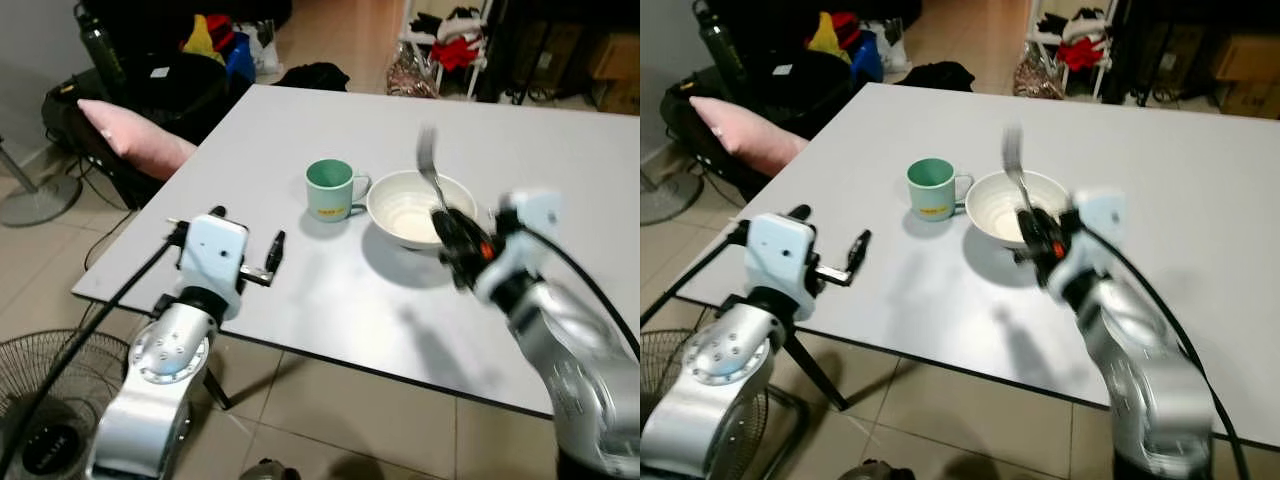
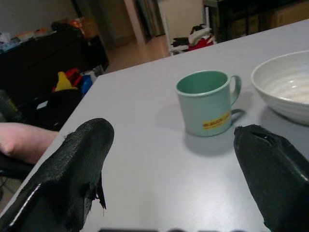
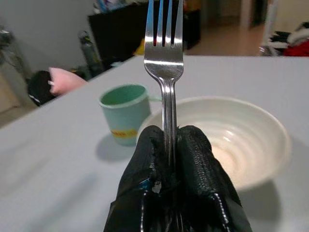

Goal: Setting the table

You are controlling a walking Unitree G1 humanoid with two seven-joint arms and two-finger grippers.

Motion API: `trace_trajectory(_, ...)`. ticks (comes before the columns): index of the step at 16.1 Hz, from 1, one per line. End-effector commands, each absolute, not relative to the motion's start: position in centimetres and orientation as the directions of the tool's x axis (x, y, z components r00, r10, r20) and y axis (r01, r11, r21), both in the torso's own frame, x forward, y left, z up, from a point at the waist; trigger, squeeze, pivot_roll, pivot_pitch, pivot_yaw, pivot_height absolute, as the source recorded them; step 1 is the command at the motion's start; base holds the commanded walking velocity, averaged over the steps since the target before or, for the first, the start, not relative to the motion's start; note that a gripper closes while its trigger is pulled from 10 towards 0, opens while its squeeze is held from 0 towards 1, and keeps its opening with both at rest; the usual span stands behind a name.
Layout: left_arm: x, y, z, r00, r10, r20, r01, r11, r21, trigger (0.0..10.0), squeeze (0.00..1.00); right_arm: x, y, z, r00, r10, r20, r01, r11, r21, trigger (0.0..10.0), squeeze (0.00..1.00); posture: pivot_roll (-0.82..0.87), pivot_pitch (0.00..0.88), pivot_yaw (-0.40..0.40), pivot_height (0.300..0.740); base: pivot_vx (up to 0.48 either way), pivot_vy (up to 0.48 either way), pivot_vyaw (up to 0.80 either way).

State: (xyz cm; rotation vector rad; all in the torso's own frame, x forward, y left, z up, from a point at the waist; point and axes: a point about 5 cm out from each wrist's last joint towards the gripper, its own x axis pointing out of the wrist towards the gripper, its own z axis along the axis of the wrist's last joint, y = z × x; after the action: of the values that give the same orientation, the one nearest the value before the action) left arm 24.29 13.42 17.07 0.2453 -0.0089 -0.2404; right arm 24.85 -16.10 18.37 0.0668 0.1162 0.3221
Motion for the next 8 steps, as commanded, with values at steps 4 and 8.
trace_trajectory(4, 24.63, 13.38, 16.83, 0.970, -0.240, -0.028, 0.239, 0.937, 0.256, 10.0, 0.00, 24.38, -15.57, 18.43, 0.948, 0.297, -0.113, -0.290, 0.954, 0.072, 10.0, 0.00, -0.09, 0.069, 0.118, 0.740, 0.000, 0.429, -0.54)
trace_trajectory(8, 24.76, 14.00, 16.80, 0.978, -0.210, -0.017, 0.208, 0.945, 0.252, 10.0, 0.00, 23.94, -15.21, 18.32, 0.942, 0.308, -0.134, -0.300, 0.951, 0.074, 10.0, 0.00, -0.09, 0.057, 0.096, 0.740, 0.000, 0.432, -0.67)
